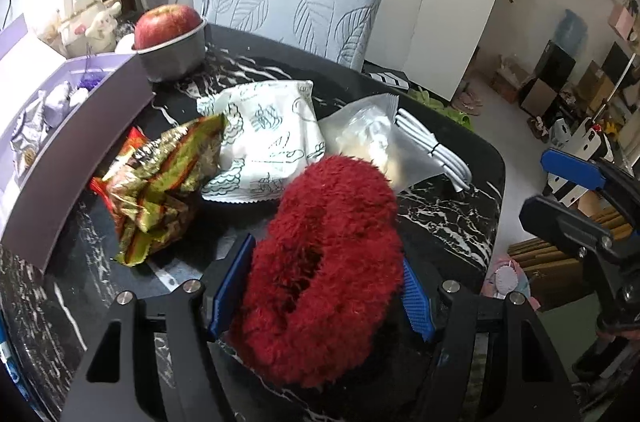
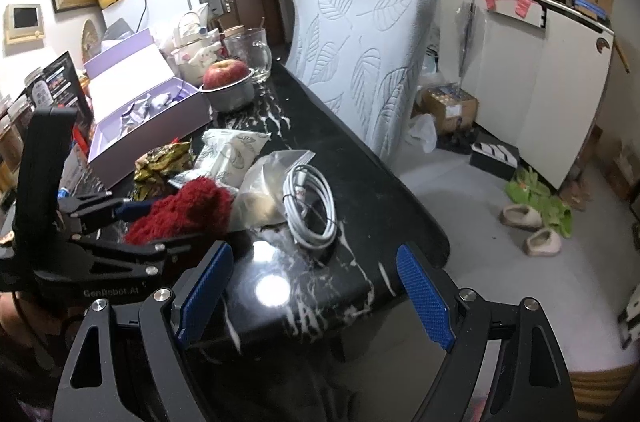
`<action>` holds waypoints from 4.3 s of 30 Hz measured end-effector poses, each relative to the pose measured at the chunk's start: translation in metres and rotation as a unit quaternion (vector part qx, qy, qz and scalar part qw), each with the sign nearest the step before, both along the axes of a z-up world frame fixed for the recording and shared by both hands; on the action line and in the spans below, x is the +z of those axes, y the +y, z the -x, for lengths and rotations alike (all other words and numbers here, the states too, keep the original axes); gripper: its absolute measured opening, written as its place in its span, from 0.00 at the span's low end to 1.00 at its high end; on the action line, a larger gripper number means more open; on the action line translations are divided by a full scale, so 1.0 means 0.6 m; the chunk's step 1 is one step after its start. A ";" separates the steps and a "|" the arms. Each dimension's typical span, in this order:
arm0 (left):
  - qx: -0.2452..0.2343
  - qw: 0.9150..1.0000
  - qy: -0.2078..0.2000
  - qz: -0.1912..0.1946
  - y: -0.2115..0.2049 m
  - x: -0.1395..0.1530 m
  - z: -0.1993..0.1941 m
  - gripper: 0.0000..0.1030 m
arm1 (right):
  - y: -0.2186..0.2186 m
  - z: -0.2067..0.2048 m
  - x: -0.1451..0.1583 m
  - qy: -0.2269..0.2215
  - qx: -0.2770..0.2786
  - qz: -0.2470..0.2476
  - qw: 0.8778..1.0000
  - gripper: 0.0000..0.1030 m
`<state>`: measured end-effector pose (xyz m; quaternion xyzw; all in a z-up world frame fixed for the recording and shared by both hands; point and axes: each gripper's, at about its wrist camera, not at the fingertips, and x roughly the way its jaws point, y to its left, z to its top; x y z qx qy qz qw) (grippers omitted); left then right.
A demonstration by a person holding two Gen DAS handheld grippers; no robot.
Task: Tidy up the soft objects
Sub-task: 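Grasp the red fuzzy scrunchie with the left tool, then grasp the white coiled cable with the right tool while the left tool holds the scrunchie, then lift and carry the scrunchie and cable with both tools toward the lavender gift box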
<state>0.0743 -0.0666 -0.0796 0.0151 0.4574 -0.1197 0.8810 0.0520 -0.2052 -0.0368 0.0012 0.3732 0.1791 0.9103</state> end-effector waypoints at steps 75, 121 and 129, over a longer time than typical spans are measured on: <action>0.054 0.998 0.024 0.007 0.044 -0.022 0.036 0.51 | 0.058 -0.032 -0.081 -0.019 0.008 0.057 0.998 0.48; 0.136 0.989 -0.017 0.046 0.148 0.026 0.186 0.39 | 0.172 0.087 -0.044 -0.006 0.159 -0.020 0.987 0.47; 0.178 0.982 -0.025 0.054 0.200 0.041 0.227 0.39 | 0.238 0.099 -0.027 -0.016 0.222 -0.019 0.975 0.47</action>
